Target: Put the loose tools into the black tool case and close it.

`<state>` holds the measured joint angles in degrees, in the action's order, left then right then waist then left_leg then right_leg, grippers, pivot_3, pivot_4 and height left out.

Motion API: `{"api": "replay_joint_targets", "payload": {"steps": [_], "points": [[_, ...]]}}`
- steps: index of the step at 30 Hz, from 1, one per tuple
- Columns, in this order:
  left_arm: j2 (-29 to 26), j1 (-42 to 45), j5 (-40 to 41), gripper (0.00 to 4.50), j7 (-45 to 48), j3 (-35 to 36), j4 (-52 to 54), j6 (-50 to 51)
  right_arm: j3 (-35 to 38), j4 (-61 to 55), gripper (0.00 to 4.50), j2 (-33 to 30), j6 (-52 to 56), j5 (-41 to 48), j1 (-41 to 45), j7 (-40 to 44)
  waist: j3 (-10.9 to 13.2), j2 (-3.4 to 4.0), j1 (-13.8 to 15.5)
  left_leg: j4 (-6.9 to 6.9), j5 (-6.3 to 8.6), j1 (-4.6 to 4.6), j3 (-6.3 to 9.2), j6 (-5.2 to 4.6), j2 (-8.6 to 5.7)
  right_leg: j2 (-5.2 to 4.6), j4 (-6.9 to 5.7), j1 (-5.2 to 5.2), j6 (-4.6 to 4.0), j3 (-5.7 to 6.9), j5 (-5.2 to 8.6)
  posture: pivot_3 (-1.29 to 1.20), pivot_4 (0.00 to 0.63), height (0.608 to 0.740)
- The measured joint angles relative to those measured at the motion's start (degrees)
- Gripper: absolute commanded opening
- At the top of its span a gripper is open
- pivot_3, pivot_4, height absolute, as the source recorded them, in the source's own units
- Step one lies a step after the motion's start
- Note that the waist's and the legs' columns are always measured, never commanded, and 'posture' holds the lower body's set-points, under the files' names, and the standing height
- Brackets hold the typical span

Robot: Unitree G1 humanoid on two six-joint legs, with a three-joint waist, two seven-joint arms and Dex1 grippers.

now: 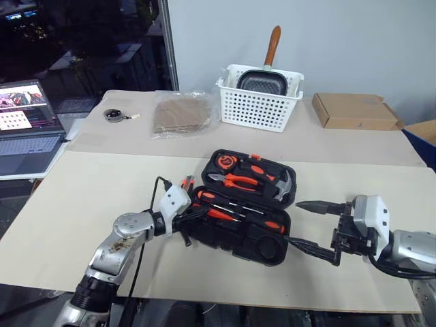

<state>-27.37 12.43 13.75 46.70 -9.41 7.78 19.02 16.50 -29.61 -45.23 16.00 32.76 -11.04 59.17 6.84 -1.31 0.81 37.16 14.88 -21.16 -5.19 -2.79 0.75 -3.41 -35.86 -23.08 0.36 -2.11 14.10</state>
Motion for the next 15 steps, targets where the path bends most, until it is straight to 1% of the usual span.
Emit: {"api": "replay_joint_targets", "payload": {"steps": [7,15], "points": [[1.3,1.2,-2.9,0.03,-1.2,-2.1,-1.4,-1.4,0.1,0.0,4.5,0.0,-0.2,0.0,-1.2,0.3,0.0,0.01,-0.2,0.05,0.0,0.03,-0.03,0.0,0.01,0.02,-0.02,0.02,0.02,-0.05,-0.01,0.0,0.15,0.74],[1.8,1.6,-2.6,0.03,-0.7,-2.5,-1.3,-1.3,0.1,-0.1,4.5,0.0,-0.2,0.0,-1.3,0.0,0.0,0.01,-0.2,0.06,0.0,0.0,-0.03,0.0,0.01,0.02,-0.01,0.0,0.03,-0.05,-0.01,0.0,0.15,0.74]]}}
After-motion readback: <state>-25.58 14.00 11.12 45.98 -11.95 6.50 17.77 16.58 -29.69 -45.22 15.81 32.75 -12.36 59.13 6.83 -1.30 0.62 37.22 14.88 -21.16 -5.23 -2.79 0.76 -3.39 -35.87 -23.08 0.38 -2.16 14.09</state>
